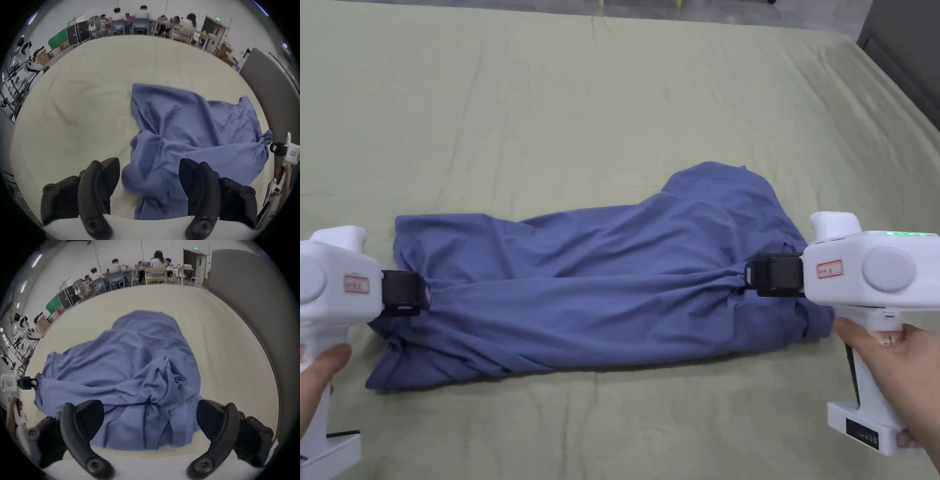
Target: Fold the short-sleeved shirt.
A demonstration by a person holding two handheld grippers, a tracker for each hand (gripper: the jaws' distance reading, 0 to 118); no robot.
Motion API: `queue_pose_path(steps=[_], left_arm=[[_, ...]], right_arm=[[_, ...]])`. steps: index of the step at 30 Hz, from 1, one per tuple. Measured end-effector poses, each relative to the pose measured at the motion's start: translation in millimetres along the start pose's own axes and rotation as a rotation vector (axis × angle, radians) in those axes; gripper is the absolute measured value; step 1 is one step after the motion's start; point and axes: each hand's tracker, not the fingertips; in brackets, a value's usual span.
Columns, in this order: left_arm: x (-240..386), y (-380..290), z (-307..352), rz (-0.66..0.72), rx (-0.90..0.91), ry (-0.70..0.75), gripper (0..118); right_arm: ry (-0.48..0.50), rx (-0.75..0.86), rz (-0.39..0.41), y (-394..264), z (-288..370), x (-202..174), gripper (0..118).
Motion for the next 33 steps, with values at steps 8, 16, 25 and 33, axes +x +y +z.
queue_pose_path(steps=[8,16,25,33], left_arm=[[11.5,-78.1,140.6,-0.128,0.361,-0.059,74],[51.0,-154.2,180.3,-0.223,0.339,0.042,0],[23.2,-107.8,68.5,-0.161,0.166,0.01,85],[7.3,-84.0,-17.7,-0.119,0.017,-0.037,78]], right_arm=[[-0.001,0.202,0.055,-68.9,116.6,-4.7,88],[0.014,0.185,0.033,-145.2,149.8,-13.7,3],[0.037,0.179,0.035,-149.4,160.6,-17.9,3],[0.034,0.139,0.058,-145.6,145.2,-28.6,3]])
